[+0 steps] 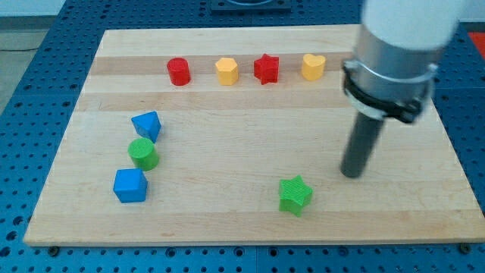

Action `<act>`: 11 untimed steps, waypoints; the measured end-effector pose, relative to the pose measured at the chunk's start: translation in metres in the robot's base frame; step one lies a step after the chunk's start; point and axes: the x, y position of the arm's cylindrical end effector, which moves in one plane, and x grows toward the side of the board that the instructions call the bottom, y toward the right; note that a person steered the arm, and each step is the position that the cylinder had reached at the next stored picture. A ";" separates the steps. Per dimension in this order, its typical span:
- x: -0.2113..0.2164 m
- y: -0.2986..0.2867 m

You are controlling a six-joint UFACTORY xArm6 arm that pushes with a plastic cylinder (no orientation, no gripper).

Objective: Push the green star vertically below the yellow hexagon

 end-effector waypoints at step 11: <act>-0.094 -0.175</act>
